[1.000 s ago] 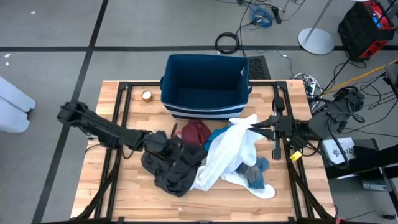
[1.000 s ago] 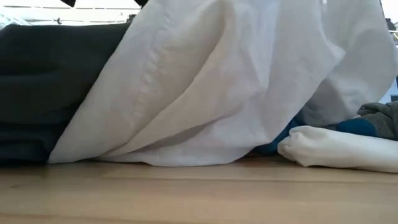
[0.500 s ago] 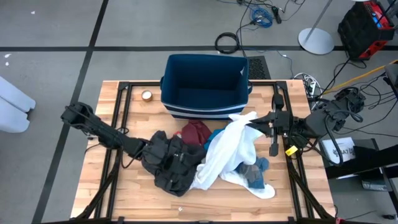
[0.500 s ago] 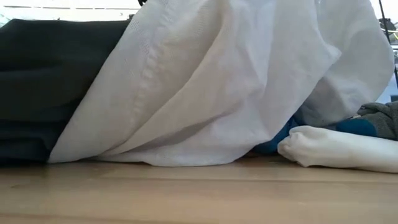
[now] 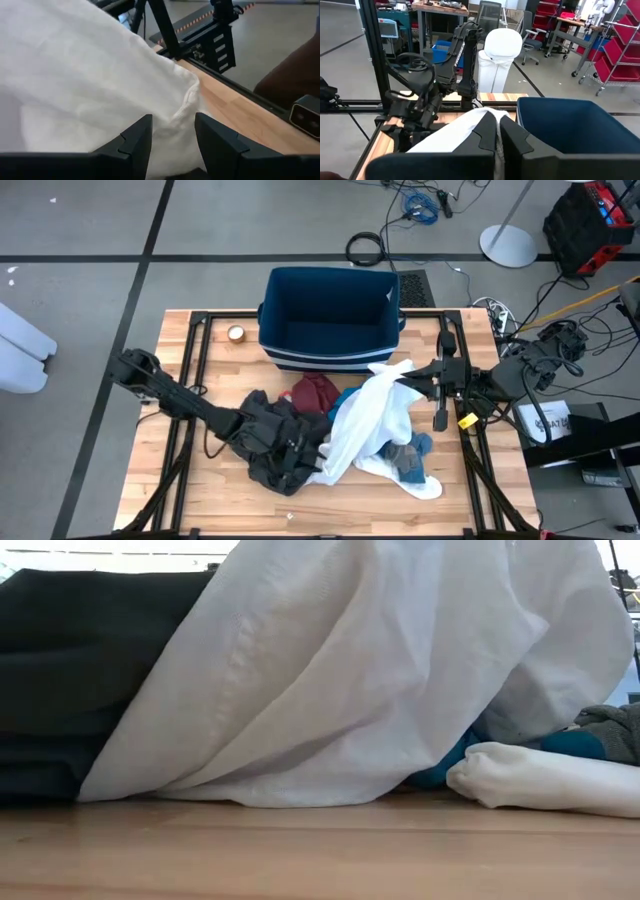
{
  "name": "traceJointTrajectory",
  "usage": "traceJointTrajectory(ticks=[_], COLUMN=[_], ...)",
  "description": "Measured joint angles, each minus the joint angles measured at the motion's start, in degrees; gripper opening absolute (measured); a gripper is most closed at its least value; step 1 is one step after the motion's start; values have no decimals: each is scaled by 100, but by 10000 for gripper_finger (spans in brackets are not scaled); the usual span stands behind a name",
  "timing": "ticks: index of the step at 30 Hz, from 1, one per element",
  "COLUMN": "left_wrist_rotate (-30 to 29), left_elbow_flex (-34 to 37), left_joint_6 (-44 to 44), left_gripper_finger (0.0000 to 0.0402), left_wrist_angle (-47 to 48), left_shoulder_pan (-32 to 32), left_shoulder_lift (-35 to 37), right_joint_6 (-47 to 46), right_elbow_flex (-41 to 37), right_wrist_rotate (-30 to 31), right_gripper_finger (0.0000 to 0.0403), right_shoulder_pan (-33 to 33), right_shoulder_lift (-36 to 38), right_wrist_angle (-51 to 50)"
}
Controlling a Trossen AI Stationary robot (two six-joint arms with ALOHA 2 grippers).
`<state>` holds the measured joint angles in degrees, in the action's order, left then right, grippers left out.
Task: Sort clothes
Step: Put the white shirt into the blue bin
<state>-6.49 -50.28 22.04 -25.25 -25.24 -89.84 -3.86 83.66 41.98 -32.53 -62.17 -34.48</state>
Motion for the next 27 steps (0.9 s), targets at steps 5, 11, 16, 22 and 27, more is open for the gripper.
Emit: traceJointTrajectory(ticks=[5,11,16,22,27], left_wrist_rotate=[91,-107,-112,-136,-621], left_elbow_flex=[-359,-616,-808,-1481,-2055], left_joint_6=[-34,-73,-59,392,392], left_gripper_finger=[141,16,5,3,2], left_wrist_angle=[613,868,901,1138,1257], left_shoulder_pan=[68,73,73,75,82], left_shoulder_lift=[-103,-95,-39,589,1484], right_joint_6=[-17,12,156,1301,2877], right_elbow_flex=[-2,-2,-4,121,541], right_wrist_rotate=[4,16,21,1,-248], right_gripper_finger=[0,0,0,0,0], right_shoulder_pan=[0,-2,-2,-90,-445], right_shoulder_lift=[0,0,0,41,135], right_wrist_angle=[0,6,105,953,2496])
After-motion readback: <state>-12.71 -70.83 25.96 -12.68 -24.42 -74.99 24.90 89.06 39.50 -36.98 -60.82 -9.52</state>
